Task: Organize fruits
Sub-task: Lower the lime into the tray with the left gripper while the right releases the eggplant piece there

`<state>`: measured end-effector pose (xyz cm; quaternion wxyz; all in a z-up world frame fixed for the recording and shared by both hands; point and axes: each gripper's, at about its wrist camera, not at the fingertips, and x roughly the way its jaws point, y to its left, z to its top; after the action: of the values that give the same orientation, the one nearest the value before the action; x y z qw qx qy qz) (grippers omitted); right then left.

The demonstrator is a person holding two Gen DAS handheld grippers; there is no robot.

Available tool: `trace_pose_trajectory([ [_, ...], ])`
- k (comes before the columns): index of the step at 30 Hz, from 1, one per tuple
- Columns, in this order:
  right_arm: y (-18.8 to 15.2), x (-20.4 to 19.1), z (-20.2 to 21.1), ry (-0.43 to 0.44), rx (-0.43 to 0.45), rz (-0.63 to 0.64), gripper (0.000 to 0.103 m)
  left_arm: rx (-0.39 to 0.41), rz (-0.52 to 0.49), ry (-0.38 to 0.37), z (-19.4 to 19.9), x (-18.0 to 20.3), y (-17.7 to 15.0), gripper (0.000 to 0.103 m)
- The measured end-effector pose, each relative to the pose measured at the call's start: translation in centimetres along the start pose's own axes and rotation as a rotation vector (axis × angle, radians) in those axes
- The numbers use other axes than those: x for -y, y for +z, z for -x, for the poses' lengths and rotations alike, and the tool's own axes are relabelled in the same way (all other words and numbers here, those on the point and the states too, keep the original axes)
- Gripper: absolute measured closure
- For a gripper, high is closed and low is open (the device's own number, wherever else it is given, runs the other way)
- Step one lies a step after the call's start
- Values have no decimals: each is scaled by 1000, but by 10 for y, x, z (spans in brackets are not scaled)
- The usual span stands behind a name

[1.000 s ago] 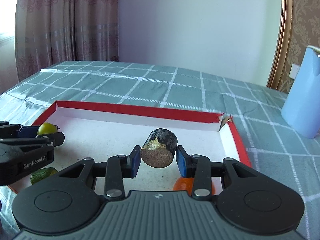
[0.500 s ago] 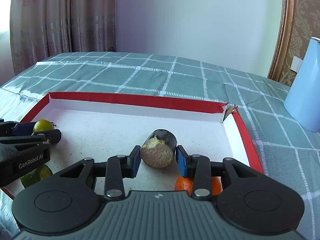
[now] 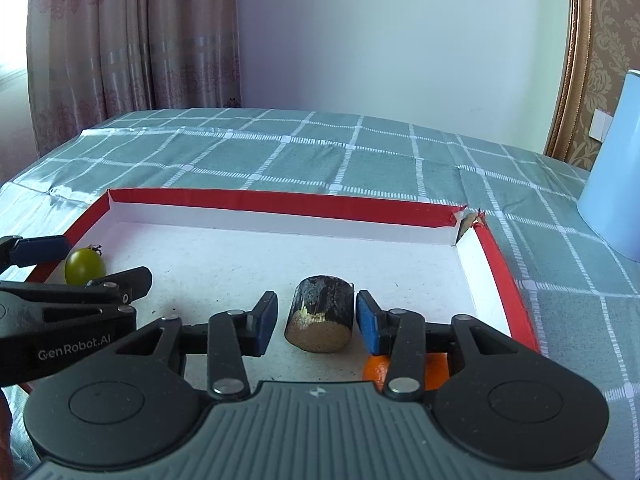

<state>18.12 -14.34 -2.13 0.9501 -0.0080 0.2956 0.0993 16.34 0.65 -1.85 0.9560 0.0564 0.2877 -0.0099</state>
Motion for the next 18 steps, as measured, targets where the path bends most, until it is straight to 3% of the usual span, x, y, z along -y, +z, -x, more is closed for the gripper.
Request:
trace_pose_trajectory([
  [3, -1, 1, 2, -5, 14, -7, 44, 0, -6, -1, 0, 1, 0, 22],
  [5, -2, 3, 5, -5, 28, -23, 41, 3, -5, -4, 1, 1, 0, 21],
  [14, -6, 11, 18, 6, 63, -62, 40, 28, -6, -17, 11, -1, -4, 19],
  [18, -10, 17, 30, 4, 91, -91, 33, 40, -5, -26, 18, -1, -8, 18],
])
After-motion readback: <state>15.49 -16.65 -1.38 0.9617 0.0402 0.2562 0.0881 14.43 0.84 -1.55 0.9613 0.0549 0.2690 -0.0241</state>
